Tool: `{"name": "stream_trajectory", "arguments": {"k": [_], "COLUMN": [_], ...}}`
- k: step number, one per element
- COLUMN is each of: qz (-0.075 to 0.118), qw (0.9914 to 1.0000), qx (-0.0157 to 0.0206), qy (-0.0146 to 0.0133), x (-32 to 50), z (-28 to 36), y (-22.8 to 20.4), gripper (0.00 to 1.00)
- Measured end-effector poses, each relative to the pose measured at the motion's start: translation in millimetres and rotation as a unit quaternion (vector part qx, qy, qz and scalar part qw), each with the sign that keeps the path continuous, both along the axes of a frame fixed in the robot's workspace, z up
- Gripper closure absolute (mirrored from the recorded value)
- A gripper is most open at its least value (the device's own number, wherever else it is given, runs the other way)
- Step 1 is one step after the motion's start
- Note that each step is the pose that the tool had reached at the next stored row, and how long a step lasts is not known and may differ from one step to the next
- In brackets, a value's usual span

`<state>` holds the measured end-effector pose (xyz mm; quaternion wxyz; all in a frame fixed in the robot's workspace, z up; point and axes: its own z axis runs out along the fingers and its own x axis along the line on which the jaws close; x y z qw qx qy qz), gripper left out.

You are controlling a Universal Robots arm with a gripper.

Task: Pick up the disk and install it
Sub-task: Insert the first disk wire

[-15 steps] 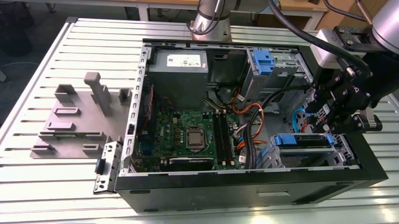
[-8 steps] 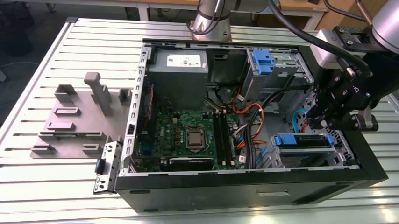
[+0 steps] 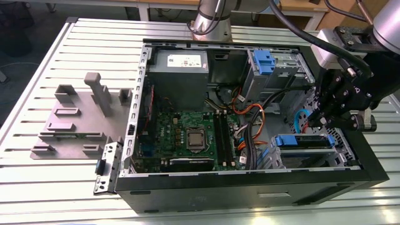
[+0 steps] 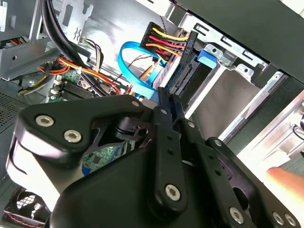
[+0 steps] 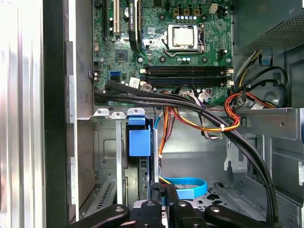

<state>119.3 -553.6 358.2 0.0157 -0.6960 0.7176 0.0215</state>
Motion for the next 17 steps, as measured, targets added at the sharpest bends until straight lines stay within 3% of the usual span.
{"name": "stream_trajectory", "arguments": {"k": [17], "qz": [0.002], "qw": [1.0], "qx": [-0.0001], "qy": [0.0], "x": [0.0], "z": [-0.1], "y": [-1.4], "gripper": [0.84]}}
